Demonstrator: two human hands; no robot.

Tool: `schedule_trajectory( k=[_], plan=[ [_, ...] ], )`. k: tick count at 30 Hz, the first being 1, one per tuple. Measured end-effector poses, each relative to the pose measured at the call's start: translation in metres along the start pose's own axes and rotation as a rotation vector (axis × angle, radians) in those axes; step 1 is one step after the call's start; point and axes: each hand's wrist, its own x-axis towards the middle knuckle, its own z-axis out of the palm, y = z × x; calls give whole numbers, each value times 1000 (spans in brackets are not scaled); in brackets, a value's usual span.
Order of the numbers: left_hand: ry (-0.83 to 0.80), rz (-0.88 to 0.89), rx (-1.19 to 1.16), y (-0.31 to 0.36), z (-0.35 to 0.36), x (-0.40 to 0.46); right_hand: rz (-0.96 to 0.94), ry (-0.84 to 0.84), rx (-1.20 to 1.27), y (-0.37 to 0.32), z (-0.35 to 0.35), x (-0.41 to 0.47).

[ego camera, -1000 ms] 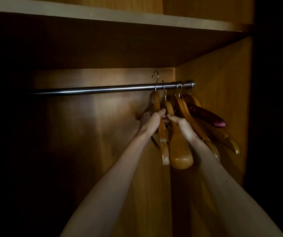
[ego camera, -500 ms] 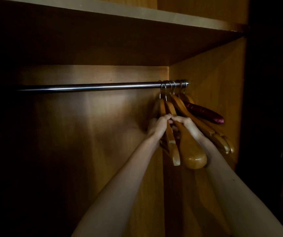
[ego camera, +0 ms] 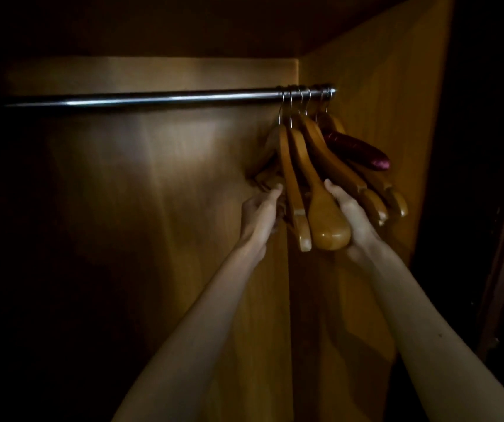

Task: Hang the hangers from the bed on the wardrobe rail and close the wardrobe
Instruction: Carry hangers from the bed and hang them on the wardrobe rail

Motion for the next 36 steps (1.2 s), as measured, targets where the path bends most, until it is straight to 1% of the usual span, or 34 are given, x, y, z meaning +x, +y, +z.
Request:
schedule_trajectory(
  k=[3, 5, 8, 12, 14, 16, 17, 19, 21, 24, 28, 30, 32, 36],
  plan=[
    [-29, -26, 55, -35, -7, -20, -11, 25, -71, 24, -10, -18],
    [-70, -89, 87, -66, -11, -42, 38, 72, -152, 52, -24, -36],
    [-169, -251, 175, -125, -15, -81, 217, 50, -255, 103, -41, -67],
    [-378, -404, 314, -221, -18, -142, 460, 75, -330, 182, -63, -124],
    [-413, -460, 387, -268, -21, -170, 588, 91, -352, 225, -76, -152],
    [-440, -453, 561, -307, -27, -198, 721, 95, -358, 267, -88, -180],
    [-485, -464, 661, -325, -29, -213, 798, 117, -351, 288, -94, -197],
    [-590, -544, 774, -358, -33, -236, 927, 164, -337, 327, -106, -228],
    [-736, -637, 855, -386, -39, -258, 1013, 199, -305, 356, -114, -260],
    [-1011, -758, 887, -414, -42, -290, 1119, 290, -288, 390, -127, -315],
    [-1263, -848, 923, -442, -41, -333, 1229, 455, -227, 422, -133, -387],
    [-1381, -836, 977, -458, -32, -363, 1297, 574, -163, 431, -142, -432],
    [-1454, -815, 1037, -472, -35, -380, 1339, 656, -136, 436, -144, -465],
    [-1687, -765, 1116, -485, -18, -419, 1384, 897, -98, 429, -152, -555]
  ],
)
